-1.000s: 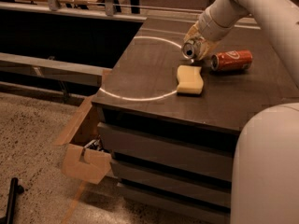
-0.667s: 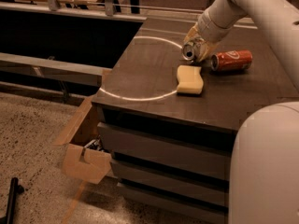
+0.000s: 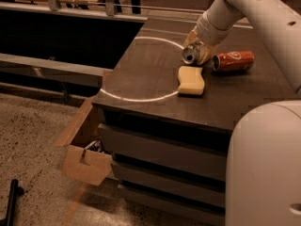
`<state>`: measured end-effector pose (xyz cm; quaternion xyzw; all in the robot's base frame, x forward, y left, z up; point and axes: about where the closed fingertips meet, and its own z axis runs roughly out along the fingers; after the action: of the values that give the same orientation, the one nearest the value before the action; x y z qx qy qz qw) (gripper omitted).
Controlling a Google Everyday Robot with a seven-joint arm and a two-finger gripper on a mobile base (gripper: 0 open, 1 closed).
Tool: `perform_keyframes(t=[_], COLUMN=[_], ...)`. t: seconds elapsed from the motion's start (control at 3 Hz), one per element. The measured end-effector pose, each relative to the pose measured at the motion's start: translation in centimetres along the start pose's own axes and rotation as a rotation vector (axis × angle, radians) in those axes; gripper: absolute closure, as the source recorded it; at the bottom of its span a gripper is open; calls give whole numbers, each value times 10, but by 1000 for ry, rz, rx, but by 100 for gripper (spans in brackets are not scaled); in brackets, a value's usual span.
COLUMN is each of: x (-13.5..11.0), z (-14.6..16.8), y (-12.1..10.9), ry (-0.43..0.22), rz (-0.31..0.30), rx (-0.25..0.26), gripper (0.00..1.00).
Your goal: Knock 7up can over
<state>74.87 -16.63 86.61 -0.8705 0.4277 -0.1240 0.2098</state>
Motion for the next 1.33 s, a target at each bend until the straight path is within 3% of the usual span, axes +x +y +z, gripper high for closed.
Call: perform_keyframes(t=[1.0, 1.33], x=[-2, -5], z=[5, 6], y=[5, 8], ry=[-16, -27], rz=[17, 32], rx=[-45, -55], gripper=[16, 0])
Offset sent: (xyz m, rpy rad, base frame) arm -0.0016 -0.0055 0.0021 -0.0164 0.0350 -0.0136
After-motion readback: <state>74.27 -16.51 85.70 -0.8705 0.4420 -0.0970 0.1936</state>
